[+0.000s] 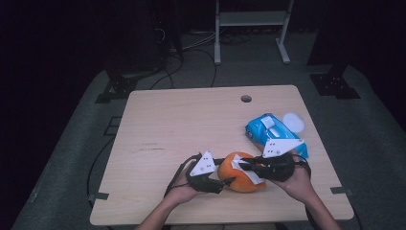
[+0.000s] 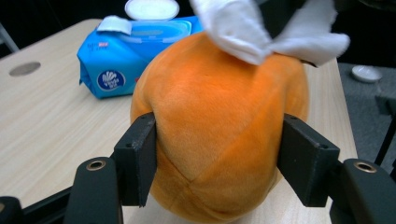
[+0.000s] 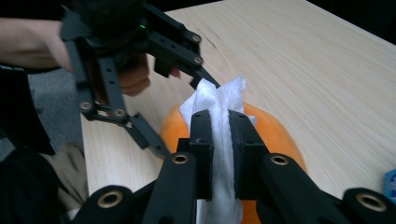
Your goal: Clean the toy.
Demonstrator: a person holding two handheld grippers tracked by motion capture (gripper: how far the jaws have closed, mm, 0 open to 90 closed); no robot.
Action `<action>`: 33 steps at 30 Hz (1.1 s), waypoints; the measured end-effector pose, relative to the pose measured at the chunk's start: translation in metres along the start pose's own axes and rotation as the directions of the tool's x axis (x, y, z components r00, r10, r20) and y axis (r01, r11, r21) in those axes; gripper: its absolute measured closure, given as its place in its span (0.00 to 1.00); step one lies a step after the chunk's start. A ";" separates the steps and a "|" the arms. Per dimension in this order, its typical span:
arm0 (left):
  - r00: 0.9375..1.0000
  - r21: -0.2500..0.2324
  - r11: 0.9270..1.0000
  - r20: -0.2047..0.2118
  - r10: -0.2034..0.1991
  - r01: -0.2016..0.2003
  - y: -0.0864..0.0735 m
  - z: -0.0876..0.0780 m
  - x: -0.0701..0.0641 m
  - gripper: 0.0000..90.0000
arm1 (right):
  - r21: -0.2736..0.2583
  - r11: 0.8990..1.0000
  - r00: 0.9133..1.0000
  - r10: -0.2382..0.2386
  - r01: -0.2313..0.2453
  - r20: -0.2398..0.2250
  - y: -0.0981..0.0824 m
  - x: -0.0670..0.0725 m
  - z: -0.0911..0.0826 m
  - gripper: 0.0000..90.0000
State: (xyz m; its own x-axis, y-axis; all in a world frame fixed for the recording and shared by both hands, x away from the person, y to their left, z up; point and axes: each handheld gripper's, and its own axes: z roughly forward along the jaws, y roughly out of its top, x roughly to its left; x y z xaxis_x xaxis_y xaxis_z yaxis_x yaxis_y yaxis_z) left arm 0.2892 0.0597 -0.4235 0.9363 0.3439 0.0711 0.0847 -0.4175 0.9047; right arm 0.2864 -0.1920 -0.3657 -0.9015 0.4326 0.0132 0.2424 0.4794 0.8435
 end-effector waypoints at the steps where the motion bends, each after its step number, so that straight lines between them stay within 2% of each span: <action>1: 1.000 -0.003 1.000 0.009 -0.002 0.002 0.000 0.000 0.000 0.39 | 0.003 1.000 1.000 0.001 -0.001 0.003 -0.001 -0.002 -0.002 0.89; 3: 1.000 -0.009 1.000 0.013 -0.027 0.028 -0.002 0.001 0.001 0.33 | 0.008 1.000 1.000 0.021 -0.021 0.003 -0.006 -0.007 -0.005 0.89; 6: 0.994 -0.005 0.994 0.001 -0.110 0.110 -0.005 0.005 0.008 0.19 | 0.032 0.999 0.999 0.041 -0.042 0.012 -0.015 -0.012 -0.007 0.89; 8: 0.989 0.006 0.989 0.007 -0.149 0.149 -0.008 0.007 0.012 0.18 | 0.023 0.998 0.998 0.056 -0.056 0.005 -0.017 -0.016 -0.008 0.89; 9: 0.988 0.014 0.988 0.017 -0.154 0.153 -0.010 0.008 0.012 0.18 | 0.024 0.998 0.999 0.052 -0.052 0.015 -0.017 -0.017 -0.009 0.89; 11: 0.988 0.003 0.989 0.045 -0.151 0.151 -0.011 0.009 0.011 0.30 | 0.027 0.998 0.998 0.054 -0.055 0.023 -0.016 -0.017 -0.010 0.89; 14: 0.992 0.002 0.992 0.033 -0.125 0.125 -0.008 0.009 0.007 0.37 | 0.031 0.999 0.999 0.040 -0.041 0.027 -0.013 -0.012 -0.008 0.89; 18: 0.998 0.021 0.998 0.023 -0.051 0.051 -0.005 0.009 0.000 0.38 | 0.028 1.000 1.000 0.001 -0.001 -0.010 -0.004 0.003 0.003 0.89; 21: 1.000 0.044 0.999 0.006 -0.006 0.006 -0.006 0.011 -0.005 0.37 | 0.047 0.998 0.999 -0.031 0.032 -0.016 -0.001 0.011 0.012 0.89; 23: 1.000 0.041 0.999 0.007 0.000 0.000 -0.006 0.011 -0.005 0.38 | 0.042 0.999 1.000 -0.026 0.026 -0.010 -0.001 0.008 0.010 0.89; 27: 1.000 0.046 0.999 0.019 0.012 -0.013 -0.006 0.013 -0.006 0.40 | 0.010 0.999 0.999 0.031 -0.031 0.032 -0.008 -0.009 -0.006 0.89; 29: 0.999 0.053 0.999 0.034 -0.014 0.013 -0.008 0.016 -0.006 0.37 | -0.004 0.997 0.997 0.071 -0.071 0.044 -0.014 -0.018 -0.012 0.89; 30: 0.997 0.038 0.998 0.053 -0.053 0.051 -0.008 0.017 -0.005 0.32 | -0.014 0.995 0.995 0.097 -0.097 0.027 -0.017 -0.021 -0.013 0.89; 31: 0.993 0.026 0.995 0.066 -0.096 0.095 -0.008 0.018 -0.004 0.29 | -0.019 0.994 0.994 0.110 -0.109 0.014 -0.020 -0.023 -0.013 0.89; 33: 0.983 -0.001 0.986 0.075 -0.169 0.170 -0.007 0.019 -0.001 0.22 | -0.012 0.994 0.994 0.106 -0.106 0.009 -0.020 -0.022 -0.010 0.89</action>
State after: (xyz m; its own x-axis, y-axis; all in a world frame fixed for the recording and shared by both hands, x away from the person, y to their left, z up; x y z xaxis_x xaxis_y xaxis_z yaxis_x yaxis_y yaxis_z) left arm 0.2942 0.0466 -0.4378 0.9315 0.3452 -0.1146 0.2418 -0.3524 0.9041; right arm 0.2974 -0.2193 -0.3776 -0.8672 0.4882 0.0978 0.3324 0.4215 0.8437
